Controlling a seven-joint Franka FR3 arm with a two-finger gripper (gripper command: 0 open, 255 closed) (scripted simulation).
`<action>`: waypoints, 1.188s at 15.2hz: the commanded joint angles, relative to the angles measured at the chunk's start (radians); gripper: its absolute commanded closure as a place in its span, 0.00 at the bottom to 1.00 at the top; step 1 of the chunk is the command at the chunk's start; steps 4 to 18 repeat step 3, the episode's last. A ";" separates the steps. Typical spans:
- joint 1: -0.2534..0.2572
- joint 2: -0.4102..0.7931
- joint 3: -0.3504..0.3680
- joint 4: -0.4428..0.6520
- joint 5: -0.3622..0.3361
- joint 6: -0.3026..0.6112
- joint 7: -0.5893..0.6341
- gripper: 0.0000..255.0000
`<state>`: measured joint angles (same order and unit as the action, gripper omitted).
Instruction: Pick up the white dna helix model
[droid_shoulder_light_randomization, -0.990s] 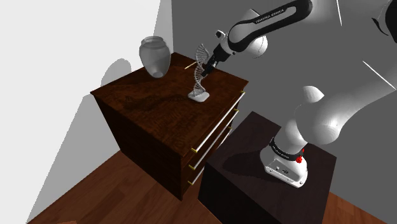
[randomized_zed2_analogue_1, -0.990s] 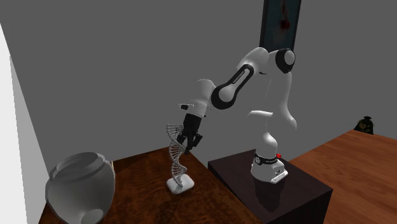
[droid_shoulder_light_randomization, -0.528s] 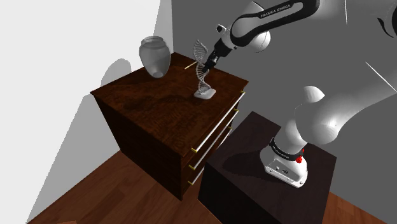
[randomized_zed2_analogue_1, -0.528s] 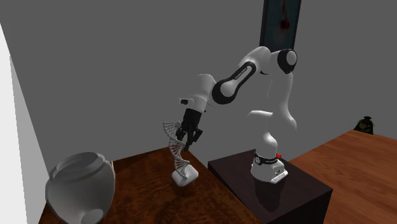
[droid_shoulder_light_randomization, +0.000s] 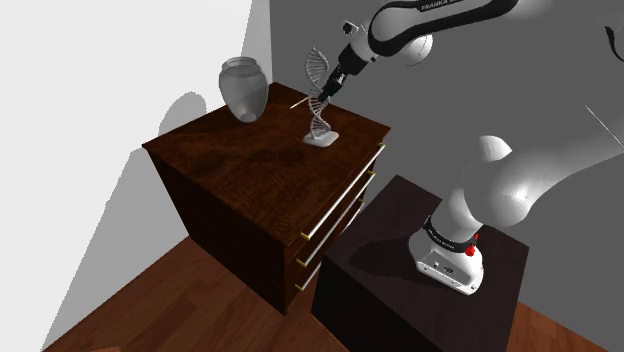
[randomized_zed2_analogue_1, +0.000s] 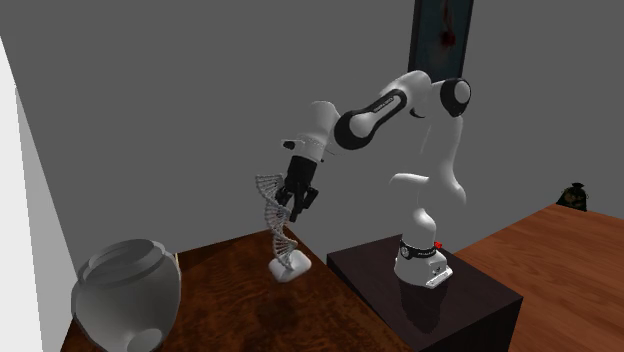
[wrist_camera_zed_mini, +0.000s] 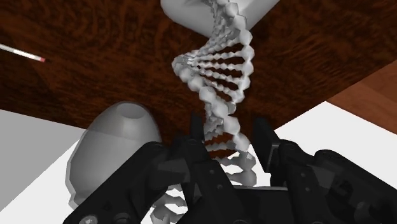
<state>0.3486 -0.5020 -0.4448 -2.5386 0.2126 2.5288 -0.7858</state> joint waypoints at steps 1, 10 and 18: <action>-0.008 -0.011 0.011 0.018 -0.010 -0.028 0.015 1.00; -0.009 -0.012 0.011 0.019 -0.011 -0.030 0.016 1.00; -0.009 -0.012 0.011 0.019 -0.011 -0.030 0.016 1.00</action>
